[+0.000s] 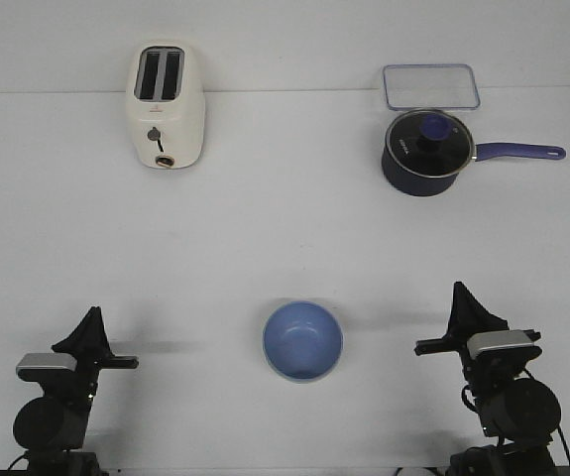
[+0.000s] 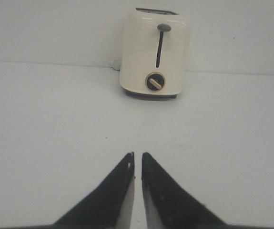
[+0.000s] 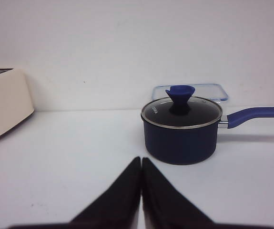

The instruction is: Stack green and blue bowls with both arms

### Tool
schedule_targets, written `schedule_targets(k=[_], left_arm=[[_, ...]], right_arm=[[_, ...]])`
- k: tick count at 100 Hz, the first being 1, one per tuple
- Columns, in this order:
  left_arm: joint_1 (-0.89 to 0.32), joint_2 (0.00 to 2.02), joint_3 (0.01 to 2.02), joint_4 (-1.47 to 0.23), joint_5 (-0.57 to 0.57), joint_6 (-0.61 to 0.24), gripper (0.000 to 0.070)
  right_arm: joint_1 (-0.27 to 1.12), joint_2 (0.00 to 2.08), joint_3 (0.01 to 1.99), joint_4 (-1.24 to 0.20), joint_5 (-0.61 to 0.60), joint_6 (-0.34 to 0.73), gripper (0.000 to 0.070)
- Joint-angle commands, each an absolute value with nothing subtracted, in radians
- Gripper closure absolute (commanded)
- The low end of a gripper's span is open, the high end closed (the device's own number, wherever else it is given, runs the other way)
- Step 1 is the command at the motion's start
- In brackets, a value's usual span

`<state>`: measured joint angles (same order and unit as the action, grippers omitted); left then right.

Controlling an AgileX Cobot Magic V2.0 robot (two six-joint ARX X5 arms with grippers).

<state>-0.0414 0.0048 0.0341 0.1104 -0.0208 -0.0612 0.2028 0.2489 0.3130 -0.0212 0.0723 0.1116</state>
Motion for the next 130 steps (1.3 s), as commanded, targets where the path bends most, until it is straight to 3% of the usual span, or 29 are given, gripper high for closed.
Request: schedule_targets(k=[1, 81, 96, 111, 130], left_arm=[[-0.04, 0.003, 0.014, 0.133, -0.019, -0.042, 0.0685], [-0.04, 0.003, 0.014, 0.132, -0.019, -0.042, 0.0685], [-0.04, 0.003, 0.014, 0.131, -0.019, -0.042, 0.0685], [-0.04, 0.003, 0.014, 0.131, -0.019, -0.042, 0.0685], [-0.04, 0.003, 0.014, 0.132, -0.019, -0.043, 0.0685]], right_arm=[[0.205, 0.249, 0.314, -0.007, 0.072, 0.107, 0.07], [0.205, 0.248, 0.314, 0.0, 0.072, 0.105, 0.07], [0.186, 0.218, 0.307, -0.024, 0.107, -0.015, 0.07], [0.122, 0.11, 0.205, 0.002, 0.056, -0.189, 0.07], [0.044, 0.0, 0.073, -0.018, -0.014, -0.27, 0.07]])
